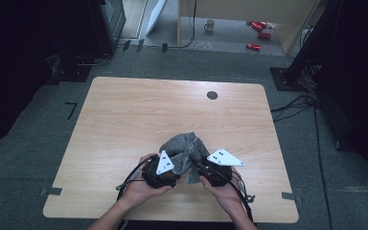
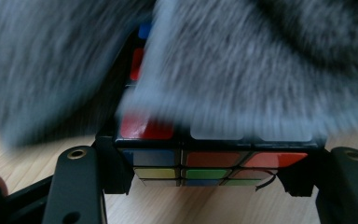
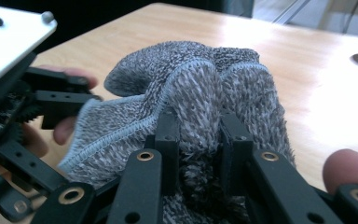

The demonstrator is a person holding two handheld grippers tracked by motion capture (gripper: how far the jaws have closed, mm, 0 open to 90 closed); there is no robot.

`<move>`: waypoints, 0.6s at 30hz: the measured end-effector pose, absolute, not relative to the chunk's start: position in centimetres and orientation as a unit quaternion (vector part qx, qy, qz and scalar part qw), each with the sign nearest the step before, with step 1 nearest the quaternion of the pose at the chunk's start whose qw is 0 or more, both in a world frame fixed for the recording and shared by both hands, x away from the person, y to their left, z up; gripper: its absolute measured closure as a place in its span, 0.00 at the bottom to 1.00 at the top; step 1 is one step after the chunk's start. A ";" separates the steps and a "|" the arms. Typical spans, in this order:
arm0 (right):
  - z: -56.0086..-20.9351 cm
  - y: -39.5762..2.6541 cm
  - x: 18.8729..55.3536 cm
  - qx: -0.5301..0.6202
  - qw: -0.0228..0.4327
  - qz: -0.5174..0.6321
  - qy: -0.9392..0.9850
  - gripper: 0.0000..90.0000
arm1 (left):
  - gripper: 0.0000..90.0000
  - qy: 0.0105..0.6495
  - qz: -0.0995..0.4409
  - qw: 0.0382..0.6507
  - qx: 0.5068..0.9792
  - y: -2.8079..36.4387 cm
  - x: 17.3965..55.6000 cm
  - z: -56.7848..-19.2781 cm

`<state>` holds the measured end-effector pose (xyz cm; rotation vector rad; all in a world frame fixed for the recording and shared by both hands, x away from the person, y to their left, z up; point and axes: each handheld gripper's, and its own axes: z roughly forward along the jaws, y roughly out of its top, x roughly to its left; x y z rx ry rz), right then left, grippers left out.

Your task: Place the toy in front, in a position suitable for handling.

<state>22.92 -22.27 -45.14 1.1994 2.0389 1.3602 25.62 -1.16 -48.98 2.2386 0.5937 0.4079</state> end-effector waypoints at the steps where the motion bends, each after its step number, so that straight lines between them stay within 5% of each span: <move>1: -45.3 -22.0 22.9 0.428 0.203 0.485 0.735 0.82 | 0.39 0.231 0.158 0.387 0.879 -1.3 25.6 -48.9; 18: -45.5 -21.0 22.8 0.432 0.207 0.473 0.739 0.83 | 0.39 0.209 0.171 0.377 0.886 -1.9 25.4 -48.8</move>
